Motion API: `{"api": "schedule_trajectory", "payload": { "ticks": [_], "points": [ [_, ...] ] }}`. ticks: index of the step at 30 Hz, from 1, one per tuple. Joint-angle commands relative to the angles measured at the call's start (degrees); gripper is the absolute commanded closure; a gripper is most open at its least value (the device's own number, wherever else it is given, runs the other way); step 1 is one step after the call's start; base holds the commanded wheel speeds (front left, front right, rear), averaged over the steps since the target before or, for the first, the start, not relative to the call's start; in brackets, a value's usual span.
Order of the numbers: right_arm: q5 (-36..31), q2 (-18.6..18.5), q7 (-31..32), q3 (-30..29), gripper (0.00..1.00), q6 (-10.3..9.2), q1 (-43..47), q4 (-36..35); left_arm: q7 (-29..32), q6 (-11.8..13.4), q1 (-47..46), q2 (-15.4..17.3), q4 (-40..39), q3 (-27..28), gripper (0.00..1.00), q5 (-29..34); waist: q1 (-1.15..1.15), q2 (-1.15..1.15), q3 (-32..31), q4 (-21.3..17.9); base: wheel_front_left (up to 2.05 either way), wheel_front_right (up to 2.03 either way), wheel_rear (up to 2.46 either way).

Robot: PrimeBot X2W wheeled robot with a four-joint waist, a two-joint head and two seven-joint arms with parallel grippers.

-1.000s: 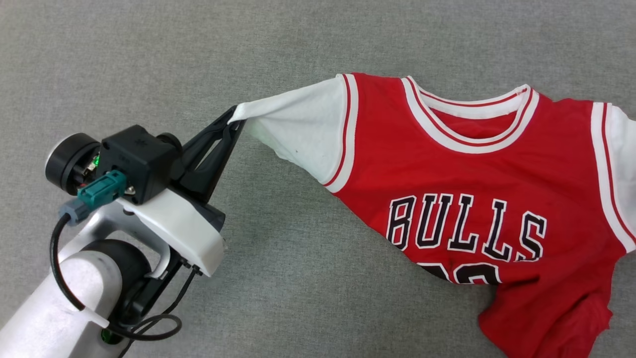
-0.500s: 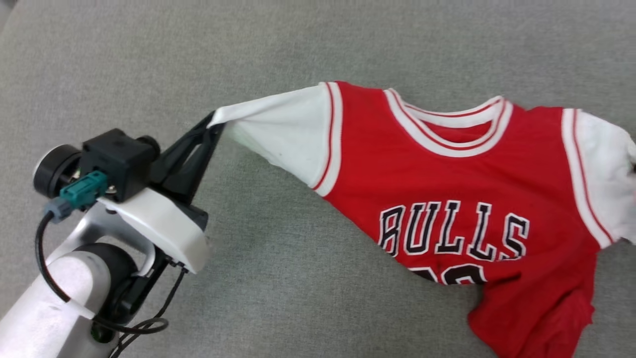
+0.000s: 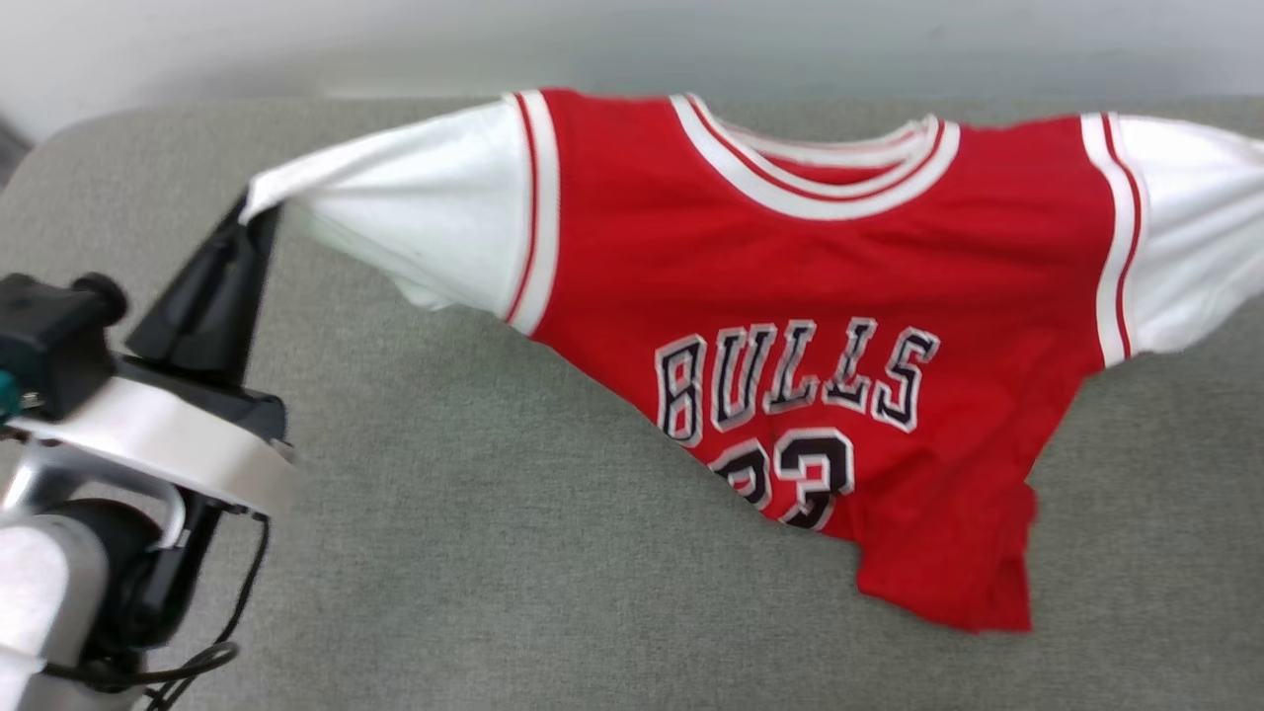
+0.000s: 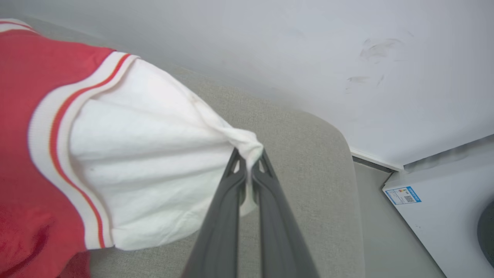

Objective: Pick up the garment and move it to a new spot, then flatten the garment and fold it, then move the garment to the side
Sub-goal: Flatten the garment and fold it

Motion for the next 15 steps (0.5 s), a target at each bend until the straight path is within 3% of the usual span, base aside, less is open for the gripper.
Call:
{"api": "schedule_trajectory", "payload": {
  "ticks": [1, 15],
  "points": [
    [0.2, 0.2, -0.4, -0.2, 1.00, -0.04, -0.8, -0.6, -0.5, 0.5, 0.5, 0.5, -0.3, 0.6, 1.00, 0.1, 0.00, 0.00, -1.6, -1.2, 0.00, 0.00, 0.00],
    [-0.7, 0.4, -0.3, -2.6, 1.00, -0.05, -3.1, -16.2, -0.6, 4.8, -1.3, 7.7, -9.1, 13.2, 1.00, 0.1, 0.00, 0.00, -6.9, -3.8, 0.00, 0.00, 0.00]
  ]
}}
